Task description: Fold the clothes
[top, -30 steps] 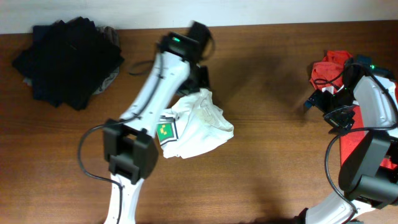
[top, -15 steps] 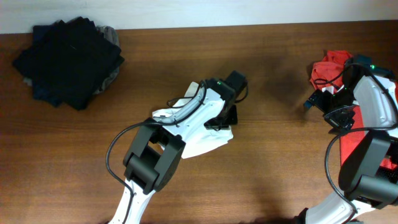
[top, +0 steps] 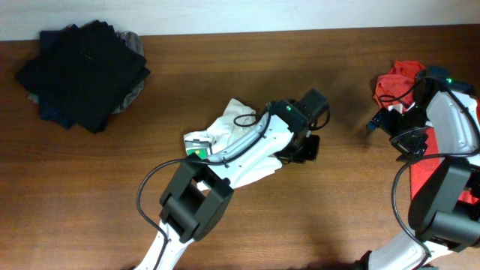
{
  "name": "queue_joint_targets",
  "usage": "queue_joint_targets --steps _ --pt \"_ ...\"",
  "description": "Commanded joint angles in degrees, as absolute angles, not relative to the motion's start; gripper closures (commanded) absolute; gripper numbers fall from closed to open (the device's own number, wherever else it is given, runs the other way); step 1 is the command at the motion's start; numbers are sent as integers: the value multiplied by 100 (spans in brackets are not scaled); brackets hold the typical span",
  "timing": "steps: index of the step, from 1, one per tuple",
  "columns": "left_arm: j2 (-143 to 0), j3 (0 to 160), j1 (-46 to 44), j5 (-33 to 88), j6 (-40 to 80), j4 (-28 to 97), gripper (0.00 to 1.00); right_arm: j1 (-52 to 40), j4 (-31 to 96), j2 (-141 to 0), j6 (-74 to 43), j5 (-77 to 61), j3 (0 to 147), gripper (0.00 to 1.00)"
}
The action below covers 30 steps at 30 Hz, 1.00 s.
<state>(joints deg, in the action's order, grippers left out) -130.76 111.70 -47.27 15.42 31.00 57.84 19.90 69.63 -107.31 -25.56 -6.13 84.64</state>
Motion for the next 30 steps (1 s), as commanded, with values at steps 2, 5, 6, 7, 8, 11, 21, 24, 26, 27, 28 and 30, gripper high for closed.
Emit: queue_joint_targets --steps 2,5,6,7,8,11,21,24,26,27,28,30 --pt "-12999 11677 -4300 23 3492 6488 99 1997 6963 -10613 -2602 -644 8541 2" --pt "-13008 11692 -4010 -738 4294 6934 99 1997 6963 -10613 -2602 -644 8541 2" --pt "-13028 11692 -3887 -676 4309 6945 99 1997 6963 -10613 -2602 -644 8541 2" --pt "-13045 11692 -3750 -565 4305 6910 99 1994 6963 -10613 -2602 -644 8541 2" --pt "-13054 11692 -3699 -558 4305 6897 99 1997 6963 -10613 -2602 -644 8541 2" --pt "-13141 11692 -3629 -537 4305 6823 99 1997 6963 -10613 -2602 -644 8541 2" --pt "-13928 11692 -3673 -261 4469 6543 99 1997 6963 -10613 -2602 -644 8541 2" --pt "-14049 11692 -3754 202 4257 6167 99 1997 6963 -10613 -2602 -644 8541 2" --pt "-14044 11701 -3846 200 4226 6020 99 1997 6960 -10613 -2602 -644 8541 2" --pt "-14040 11751 -3898 193 4119 6001 99 1997 6963 -10613 -2600 -644 8541 2" --pt "-14040 11813 -3942 196 4018 6003 99 1997 6963 -10613 -2602 -644 8541 2" --pt "-14003 11942 -4003 196 3942 6086 99 1997 6960 -10613 -2600 -644 8541 2"
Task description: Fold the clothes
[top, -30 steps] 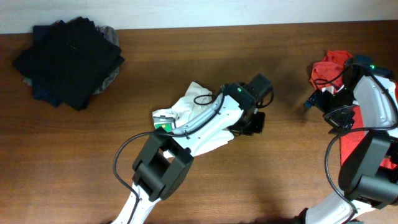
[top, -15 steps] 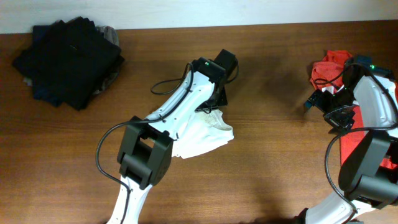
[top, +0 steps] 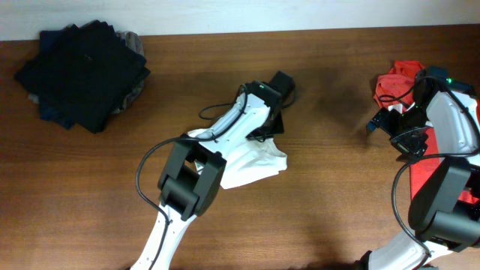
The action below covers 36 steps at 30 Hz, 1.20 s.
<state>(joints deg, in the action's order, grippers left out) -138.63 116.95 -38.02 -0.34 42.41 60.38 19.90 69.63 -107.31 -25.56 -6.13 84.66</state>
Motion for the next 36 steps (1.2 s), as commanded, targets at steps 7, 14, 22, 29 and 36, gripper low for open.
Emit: queue_joint_targets --steps 7,14,22,29,36 --pt "-13828 12820 -4045 183 3870 7146 99 1994 6960 -10613 -2602 -644 8541 2" --pt "-13786 13992 -4018 174 3415 8368 83 1997 6960 -10613 -2602 -644 8541 2" --pt "-13714 14470 -3507 10 2969 9660 0 1997 6963 -10613 -2602 -644 8541 2" --pt "-12838 14475 -3284 -548 2794 9673 0 1994 6963 -10613 -2602 -644 8541 2" --pt "-11618 13627 -3282 -1055 2375 9673 0 1994 6963 -10613 -2602 -644 8541 2"
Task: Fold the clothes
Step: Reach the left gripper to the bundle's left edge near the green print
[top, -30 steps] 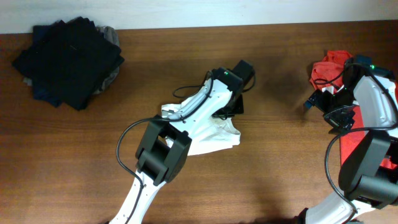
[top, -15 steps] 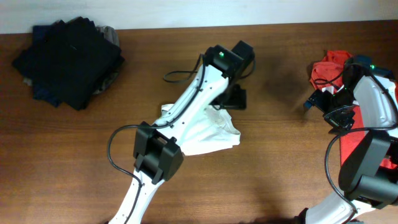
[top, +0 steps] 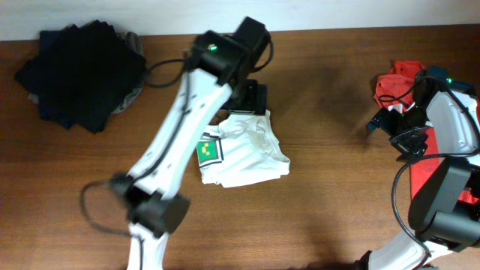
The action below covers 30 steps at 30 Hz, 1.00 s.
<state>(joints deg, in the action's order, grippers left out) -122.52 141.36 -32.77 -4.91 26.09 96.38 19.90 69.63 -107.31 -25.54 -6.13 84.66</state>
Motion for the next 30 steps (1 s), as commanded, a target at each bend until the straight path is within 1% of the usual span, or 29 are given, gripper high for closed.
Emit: queue_joint_targets --steps 1,3,8,10,12,15,18,21,24,27,30 --pt "-11456 13299 -3242 -1201 2432 9673 0 1997 6963 -10613 -2602 -644 8541 2" --pt "-11194 12637 -3118 -1295 2600 9673 0 1997 6963 -10613 -2602 -644 8541 2" --pt "-10864 10895 -2464 -1247 2904 9476 0 1997 6960 -10613 -2602 -644 8541 2" --pt "-10864 10287 -2226 -891 2512 8997 0 1994 6963 -10613 -2602 -644 8541 2" --pt "-10864 9725 -2014 -104 1942 8307 0 1997 6963 -10613 -2602 -644 8541 2" --pt "-10864 9065 -1575 539 1544 7524 0 1997 6963 -10613 -2602 -644 8541 2" --pt "-10862 8785 -1028 611 1240 7360 0 1997 6963 -10613 -2600 -644 8541 2" --pt "-10822 8726 -565 1527 486 7330 0 1994 6963 -10613 -2602 -644 8541 2" --pt "-10796 8722 -180 2410 34 7126 0 1997 6960 -10613 -2602 -644 8541 2" --pt "-10798 8501 80 3157 -436 6836 0 1997 6960 -10613 -2602 -644 8541 2" --pt "-10798 8020 119 3339 -440 6466 0 1997 6960 -10613 -2602 -644 8541 2"
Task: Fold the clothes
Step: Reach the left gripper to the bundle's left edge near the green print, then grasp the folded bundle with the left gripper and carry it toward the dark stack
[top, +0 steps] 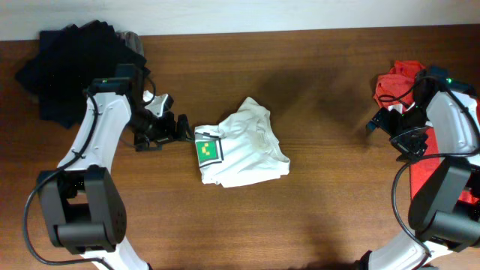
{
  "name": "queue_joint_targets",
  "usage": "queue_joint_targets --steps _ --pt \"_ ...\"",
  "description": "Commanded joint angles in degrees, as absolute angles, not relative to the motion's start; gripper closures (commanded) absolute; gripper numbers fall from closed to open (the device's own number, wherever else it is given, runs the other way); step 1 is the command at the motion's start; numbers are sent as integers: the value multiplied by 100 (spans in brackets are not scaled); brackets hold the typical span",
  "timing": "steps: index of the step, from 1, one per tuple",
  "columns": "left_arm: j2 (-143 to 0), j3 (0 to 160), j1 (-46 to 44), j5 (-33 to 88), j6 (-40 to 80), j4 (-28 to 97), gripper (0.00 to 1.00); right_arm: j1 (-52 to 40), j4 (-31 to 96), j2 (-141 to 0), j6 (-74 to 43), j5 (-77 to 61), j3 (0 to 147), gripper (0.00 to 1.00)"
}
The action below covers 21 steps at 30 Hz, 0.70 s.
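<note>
A white garment (244, 150) with a green patch (210, 151) lies bunched and partly folded at the middle of the table. My left gripper (184, 128) sits just off its left edge. Its fingers point at the cloth, stand apart and hold nothing. My right gripper (375, 122) hovers at the far right beside a red garment (396, 81). Its fingers are too small in the overhead view to tell their state.
A stack of folded dark clothes (75, 71) sits at the back left corner, close behind the left arm. More red cloth (426, 174) lies under the right arm at the table's right edge. The wooden table (322, 202) runs to the wall at the back.
The left arm has swung from above the garment's back edge to its left side, and the gripper is now low beside the green patch. The garment's back edge has shifted slightly. The right arm has not moved.
The left gripper first lay across the crumpled white garment, reaching to its right side. Then it was at the back right of the cloth, then above its back edge with the garment flatter and the green patch showing. Now it sits at the left. The right arm stayed still.
</note>
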<state>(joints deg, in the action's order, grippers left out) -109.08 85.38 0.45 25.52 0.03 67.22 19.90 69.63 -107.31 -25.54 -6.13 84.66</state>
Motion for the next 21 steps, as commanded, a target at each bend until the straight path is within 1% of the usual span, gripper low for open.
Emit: queue_joint_targets --steps 1,7,15,19,21 --pt "-10798 7817 119 3406 -440 6294 0 1994 6963 -10613 -2602 -644 8541 2" --pt "-10798 6337 119 4407 -427 4654 0 1997 6963 -10613 -2600 -644 8541 2" --pt "-10801 5221 80 4740 666 2943 0 1997 6963 -10613 -2602 -644 8541 2" --pt "-10801 4976 -148 4491 1352 2473 0 1997 6963 -10613 -2602 -644 8541 2" --pt "-10801 4974 -355 3955 1970 2375 0 1997 6963 -10613 -2602 -644 8541 2"
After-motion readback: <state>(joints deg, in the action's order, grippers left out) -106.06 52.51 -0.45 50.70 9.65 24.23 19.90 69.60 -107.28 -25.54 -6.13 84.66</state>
